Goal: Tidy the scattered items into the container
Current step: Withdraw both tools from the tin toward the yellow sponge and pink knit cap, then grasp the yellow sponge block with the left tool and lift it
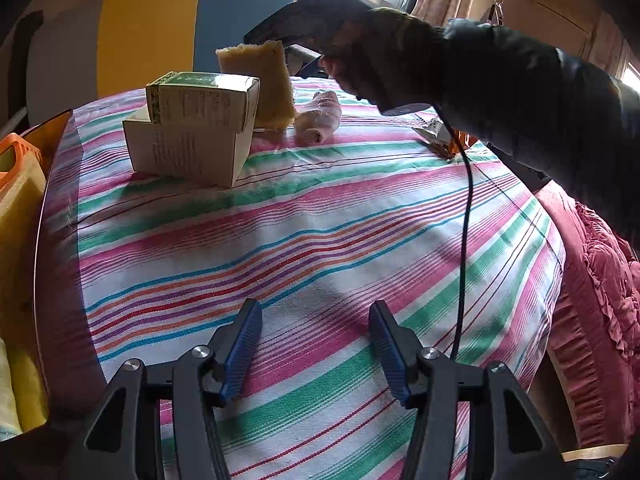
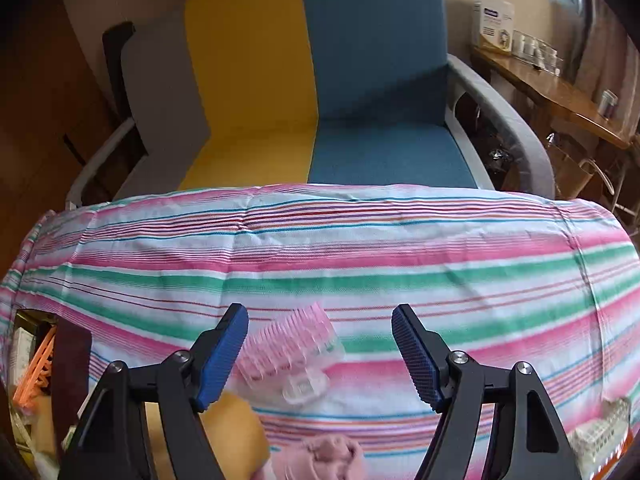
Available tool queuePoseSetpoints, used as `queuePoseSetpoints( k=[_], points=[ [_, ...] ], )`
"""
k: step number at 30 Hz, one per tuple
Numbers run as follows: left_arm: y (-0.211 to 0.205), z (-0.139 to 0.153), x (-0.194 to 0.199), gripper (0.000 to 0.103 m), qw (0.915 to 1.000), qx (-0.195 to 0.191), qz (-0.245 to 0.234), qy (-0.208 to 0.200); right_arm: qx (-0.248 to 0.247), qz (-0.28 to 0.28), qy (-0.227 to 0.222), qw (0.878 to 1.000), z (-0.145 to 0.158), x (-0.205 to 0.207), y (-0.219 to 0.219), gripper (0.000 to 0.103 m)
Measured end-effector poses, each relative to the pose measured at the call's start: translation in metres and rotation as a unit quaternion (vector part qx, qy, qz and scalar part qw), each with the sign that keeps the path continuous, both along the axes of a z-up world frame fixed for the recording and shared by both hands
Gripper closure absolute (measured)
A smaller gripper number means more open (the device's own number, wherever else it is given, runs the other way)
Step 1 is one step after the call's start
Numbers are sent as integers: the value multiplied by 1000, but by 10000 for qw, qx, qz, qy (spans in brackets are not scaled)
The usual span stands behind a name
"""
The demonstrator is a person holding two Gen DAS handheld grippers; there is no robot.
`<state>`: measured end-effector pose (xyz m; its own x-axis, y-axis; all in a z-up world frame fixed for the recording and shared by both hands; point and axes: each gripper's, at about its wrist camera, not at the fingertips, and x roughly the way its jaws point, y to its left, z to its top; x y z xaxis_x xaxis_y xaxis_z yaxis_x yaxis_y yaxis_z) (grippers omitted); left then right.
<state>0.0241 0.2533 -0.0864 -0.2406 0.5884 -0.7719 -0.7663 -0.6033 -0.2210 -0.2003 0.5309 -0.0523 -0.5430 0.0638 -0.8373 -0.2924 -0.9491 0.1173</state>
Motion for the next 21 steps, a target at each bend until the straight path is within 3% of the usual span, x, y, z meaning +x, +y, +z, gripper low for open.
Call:
queuePoseSetpoints(
  k=[3,7,12,15,17,21],
  points=[
    [-1,-1,-1,46,10000,63,-18,-23,220,145,-504,9984,-22,-26,-8,28],
    [-4,-1,-1,46,9999,140,8,-51,510,432,-829,9943,-40,-20,-19,31],
    [-5,-1,0,46,9998,144,93,-71,-66,408,-801,9959,-33,28,-9,31],
    [-8,0,3,46,9998,106,160,-81,-565,323,-670,9956,-30,66,0,41],
    [-10,1,5,46,9997,77,210,-89,-794,267,-633,9945,-30,92,3,41],
    [-14,2,10,46,9995,-24,306,-83,-1040,259,-552,9927,-25,145,-2,42]
  ],
)
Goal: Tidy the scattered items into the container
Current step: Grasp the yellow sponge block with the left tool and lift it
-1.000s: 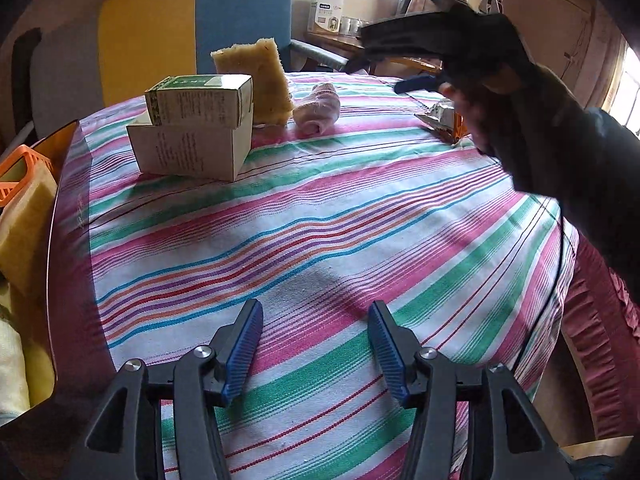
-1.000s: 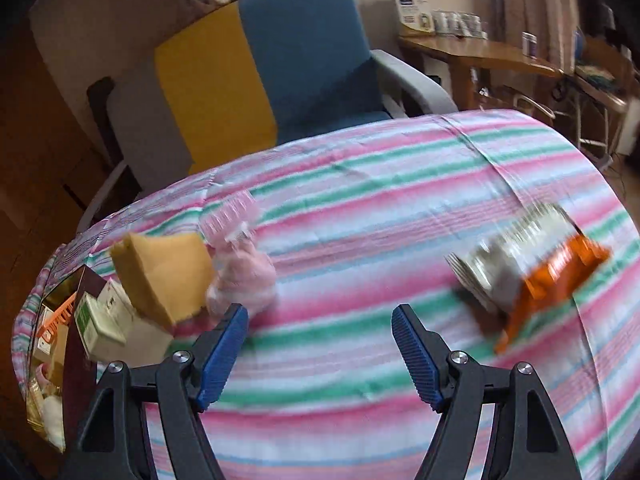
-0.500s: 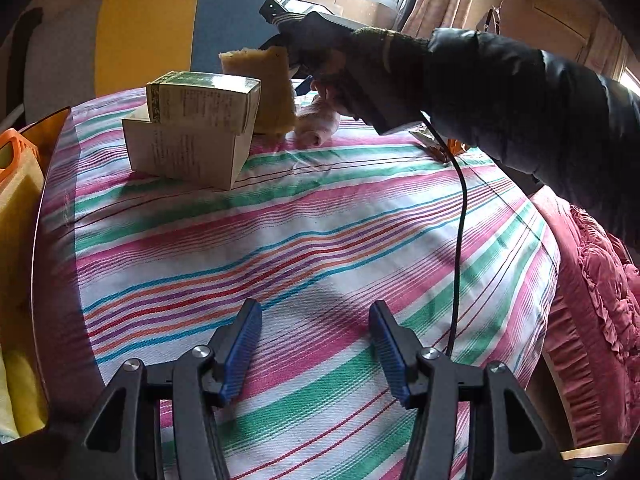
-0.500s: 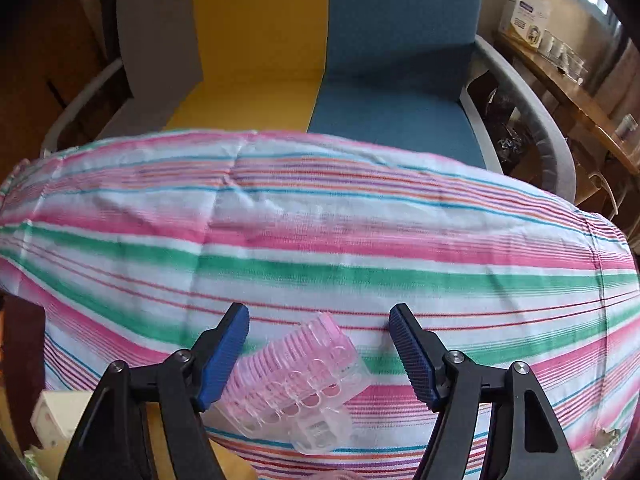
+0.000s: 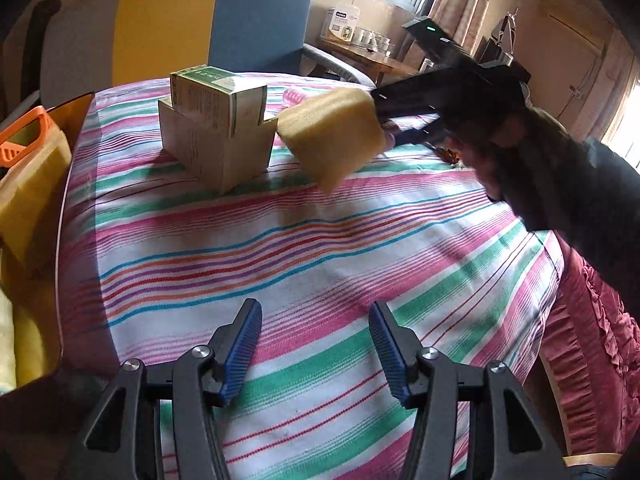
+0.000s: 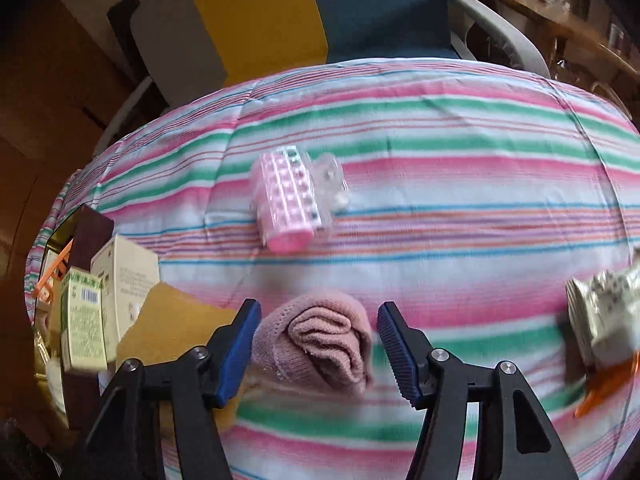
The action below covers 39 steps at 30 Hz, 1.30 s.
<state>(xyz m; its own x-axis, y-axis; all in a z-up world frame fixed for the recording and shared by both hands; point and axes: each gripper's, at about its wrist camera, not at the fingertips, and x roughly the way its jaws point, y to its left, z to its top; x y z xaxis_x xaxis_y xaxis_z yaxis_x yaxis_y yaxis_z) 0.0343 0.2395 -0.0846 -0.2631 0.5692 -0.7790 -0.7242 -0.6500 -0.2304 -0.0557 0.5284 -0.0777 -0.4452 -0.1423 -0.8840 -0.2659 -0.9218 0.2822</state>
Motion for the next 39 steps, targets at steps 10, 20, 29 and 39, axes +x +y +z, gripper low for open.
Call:
queuePoseSetpoints(
  k=[10,20,29,39],
  points=[
    [-11,3,13,46,9997,-160,168,-18,691,451,40,9966,-6,97,-59,39],
    [-11,29,-2,46,9979,108,419,-473,487,-196,622,9967,-6,188,-77,32],
    [55,60,-22,44,9966,4,518,-643,840,-238,784,9931,-8,190,-93,16],
    [102,53,-30,32,9934,-776,773,-326,669,-249,1239,9897,-14,197,-92,7]
  ],
)
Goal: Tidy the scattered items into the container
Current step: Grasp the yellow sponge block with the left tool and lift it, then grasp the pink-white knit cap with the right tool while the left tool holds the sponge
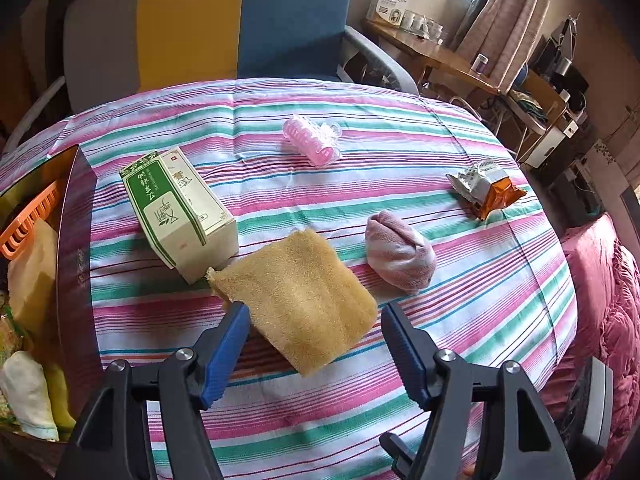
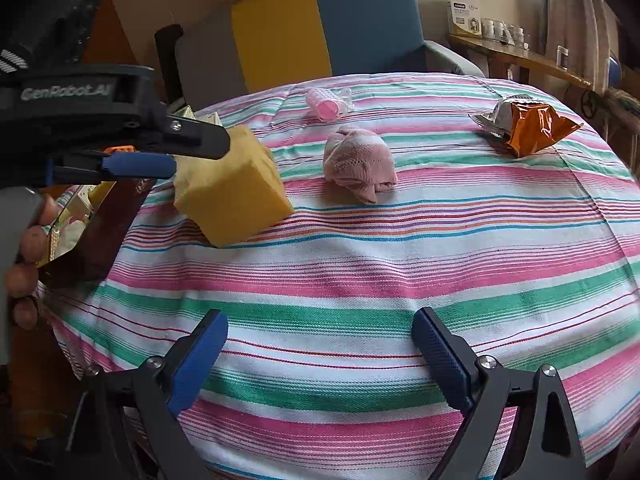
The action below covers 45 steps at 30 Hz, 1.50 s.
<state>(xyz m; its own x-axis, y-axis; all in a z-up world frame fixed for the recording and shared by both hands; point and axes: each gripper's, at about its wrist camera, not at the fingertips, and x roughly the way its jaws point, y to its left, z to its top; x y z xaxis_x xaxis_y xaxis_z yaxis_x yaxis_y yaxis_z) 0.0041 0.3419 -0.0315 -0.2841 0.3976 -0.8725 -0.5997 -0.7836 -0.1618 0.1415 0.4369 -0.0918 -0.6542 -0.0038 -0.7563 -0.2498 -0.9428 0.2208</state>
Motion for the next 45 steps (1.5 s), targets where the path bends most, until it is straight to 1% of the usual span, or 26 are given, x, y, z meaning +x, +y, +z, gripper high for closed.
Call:
queuePoseSetpoints(
  k=[4,5,6,8,10,13,15,16,19,22,23,25,26,27,29,30,32,35,37,39,42,45],
  points=[
    [5,-7,3,32,9987,-361,-95,338,39,69,88,9999,-2,3,-6,0],
    [3,-11,1,31,9985,-407,-128,345,104,81,76,9999,-2,2,-8,0],
    [1,-14,-1,28,9985,-416,-166,313,169,93,65,9998,-3,1,-10,0],
    [-6,-20,-6,28,9993,-291,-233,37,286,115,48,9995,-4,1,-13,0],
    [-16,-22,-8,28,9995,-146,-269,-91,318,114,53,9994,-4,0,-14,0],
    [-28,-19,-2,28,9986,-141,-500,120,313,88,63,9995,-5,0,-13,0],
    [-36,-15,3,28,9970,-200,-656,369,373,88,32,9993,-5,-2,-15,0],
    [-41,-14,4,28,9964,-212,-703,432,414,90,9,9991,-5,-2,-16,0],
    [-53,-12,3,29,9963,-189,-766,336,470,73,-33,9989,-5,-3,-17,0],
    [-64,-14,7,29,9952,-273,-831,443,522,45,-68,9986,-5,-4,-18,0],
    [-70,-18,7,29,9958,-305,-774,384,546,38,-81,9985,-6,-5,-18,0],
    [-84,-29,8,32,9975,-356,-605,109,590,34,-97,9982,-6,-5,-19,0],
    [-91,-30,12,34,9976,-377,-556,165,609,36,-100,9981,-6,-5,-20,0],
    [-98,-29,15,34,9979,-307,-541,174,629,38,-104,9980,-7,-5,-20,0],
    [-111,-26,21,32,9988,-60,-491,49,699,52,-126,9975,-8,-6,-21,0],
    [-116,-24,23,32,9990,27,-448,66,739,53,-142,9972,-8,-6,-22,0],
    [-121,-17,28,32,9986,114,-437,270,796,21,-143,9967,-9,-6,-23,0],
    [-115,-4,33,32,9949,153,-749,657,817,-59,-139,9965,-9,-7,-23,0],
    [-107,6,34,31,9901,164,-1045,925,826,-79,-150,9964,-9,-7,-24,0],
    [-98,11,33,26,9838,51,-1352,1173,819,-80,-154,9965,-9,-7,-24,0],
    [-85,13,25,24,9741,-168,-1781,1383,832,-76,-163,9964,-10,-8,-23,0],
    [-77,11,16,24,9681,-303,-2099,1335,836,-68,-153,9964,-10,-7,-23,0]
  ],
)
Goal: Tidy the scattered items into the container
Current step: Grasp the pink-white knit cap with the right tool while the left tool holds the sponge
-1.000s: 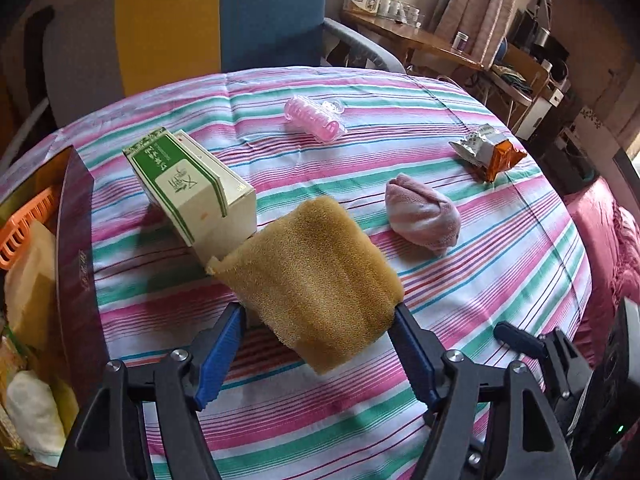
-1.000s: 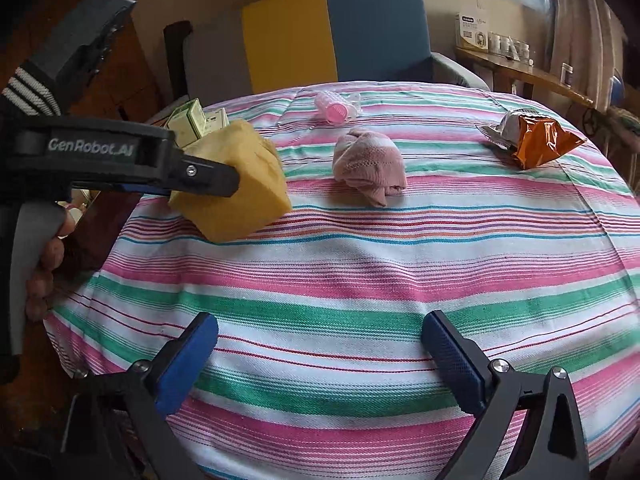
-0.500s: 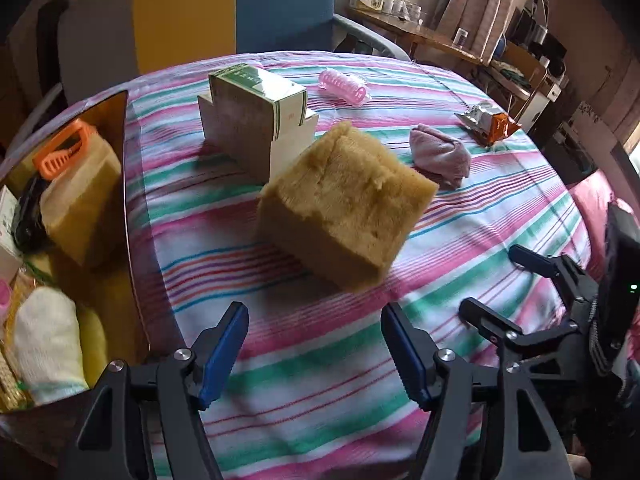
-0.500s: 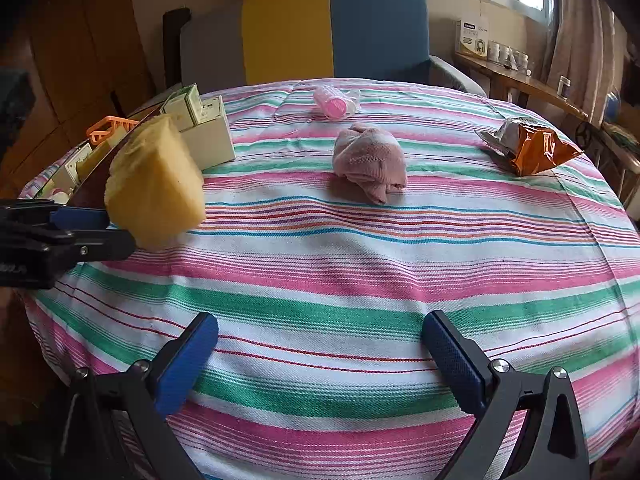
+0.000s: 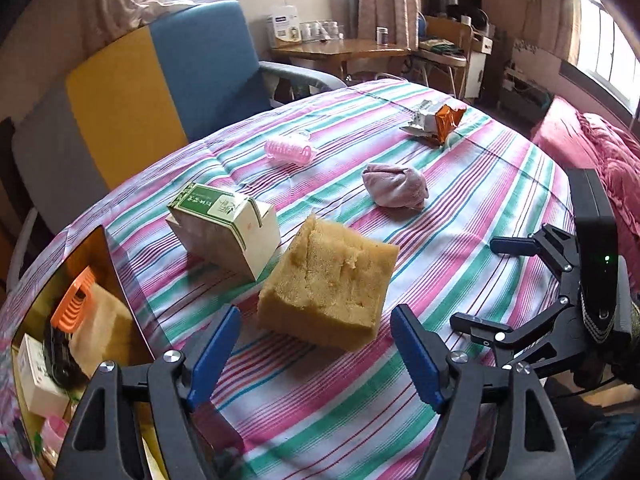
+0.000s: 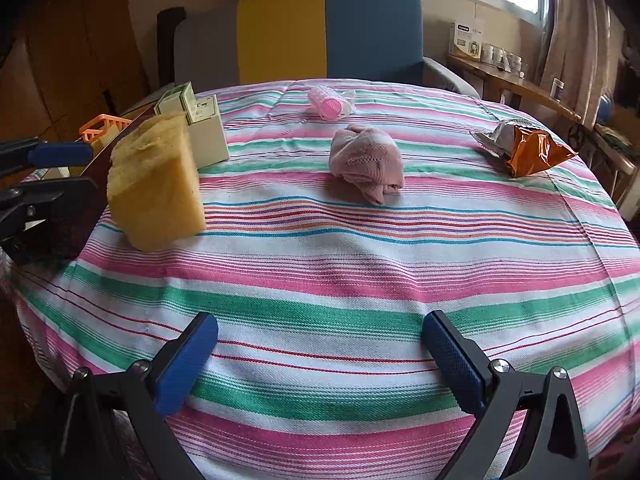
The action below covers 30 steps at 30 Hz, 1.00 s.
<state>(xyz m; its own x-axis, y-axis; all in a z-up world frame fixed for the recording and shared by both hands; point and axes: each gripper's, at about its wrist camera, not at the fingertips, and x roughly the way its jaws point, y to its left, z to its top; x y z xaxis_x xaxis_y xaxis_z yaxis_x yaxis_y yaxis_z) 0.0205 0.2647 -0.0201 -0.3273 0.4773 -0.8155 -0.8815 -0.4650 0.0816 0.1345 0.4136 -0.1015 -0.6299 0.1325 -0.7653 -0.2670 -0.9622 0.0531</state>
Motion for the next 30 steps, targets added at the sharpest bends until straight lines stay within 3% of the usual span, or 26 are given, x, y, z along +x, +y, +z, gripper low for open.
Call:
queuePoseSetpoints(
  k=[6,11,16,27,29,30],
  points=[
    [14,-8,0,24,9982,-128,-576,-98,0,-16,21,10000,0,0,-1,0],
    [22,-19,-11,25,9977,-241,-597,-221,-8,-39,34,10000,0,-2,0,0],
    [18,-30,-26,25,9967,-77,-256,-764,-7,-44,25,10000,-1,-4,0,0],
    [-7,-29,-12,30,9916,417,648,-1035,-55,-141,-130,9998,2,-10,1,0],
    [-12,-29,-9,30,9897,515,762,-1095,-200,-205,-109,9995,6,-11,7,3],
    [-13,-30,-8,30,9892,535,799,-1108,-289,-271,-82,9992,9,-12,12,10]
  ],
)
